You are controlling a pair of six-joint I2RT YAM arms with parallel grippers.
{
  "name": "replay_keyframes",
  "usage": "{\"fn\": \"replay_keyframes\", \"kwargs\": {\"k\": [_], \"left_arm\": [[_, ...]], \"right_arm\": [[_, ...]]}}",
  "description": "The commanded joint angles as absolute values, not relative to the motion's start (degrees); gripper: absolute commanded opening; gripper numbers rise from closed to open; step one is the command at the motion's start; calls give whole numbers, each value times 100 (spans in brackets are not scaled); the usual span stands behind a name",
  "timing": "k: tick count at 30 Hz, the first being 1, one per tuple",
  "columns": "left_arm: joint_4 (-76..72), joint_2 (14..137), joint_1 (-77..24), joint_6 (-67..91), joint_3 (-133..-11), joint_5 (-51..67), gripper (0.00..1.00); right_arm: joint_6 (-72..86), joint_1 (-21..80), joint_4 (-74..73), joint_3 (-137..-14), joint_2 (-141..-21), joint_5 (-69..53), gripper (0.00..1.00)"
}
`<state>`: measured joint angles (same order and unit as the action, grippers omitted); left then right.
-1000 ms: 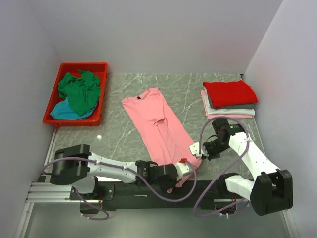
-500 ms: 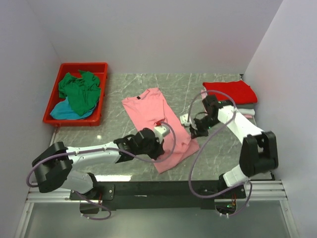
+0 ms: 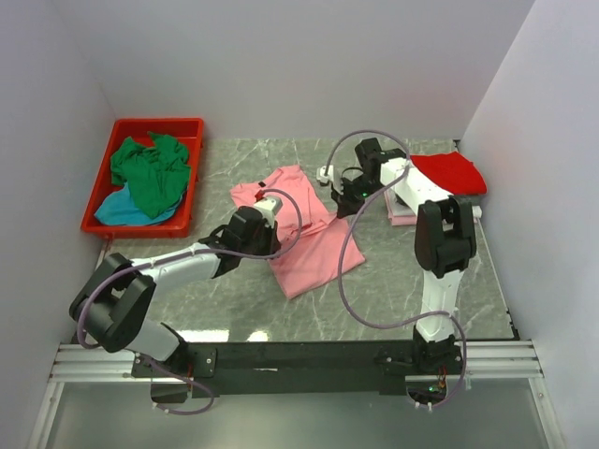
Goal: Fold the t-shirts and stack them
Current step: Fold the tshirt
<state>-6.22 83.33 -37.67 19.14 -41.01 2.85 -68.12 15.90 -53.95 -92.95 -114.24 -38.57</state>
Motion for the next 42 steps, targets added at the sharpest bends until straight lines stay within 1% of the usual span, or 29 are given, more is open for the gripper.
{"fn": "replay_keyframes", "kwargs": {"k": [1,5,15,31,42], "left_arm": [[-870,8367,-3587,1696,-4395,535,0],[-870,8429,-3454,1661,-4386,615,0],[-923,8481,-3103,1591,-4386,765,0],[-738,9096,-2742,1371,-4948,809,0],[-624,9325,-2663,1371,-5194,519,1]], "right_arm": [[-6215,1670,-5151,-9843,-11627,-3788,0],[-6021,1722,-5282,-10475,-12049,-3805,0],[-5722,1925,-5247,-11118,-12489,-3595,0],[-5318,1960,-5071,-11461,-12850,-3191,0],[-5124,1960,-4957,-11610,-13025,-3103,0]]}}
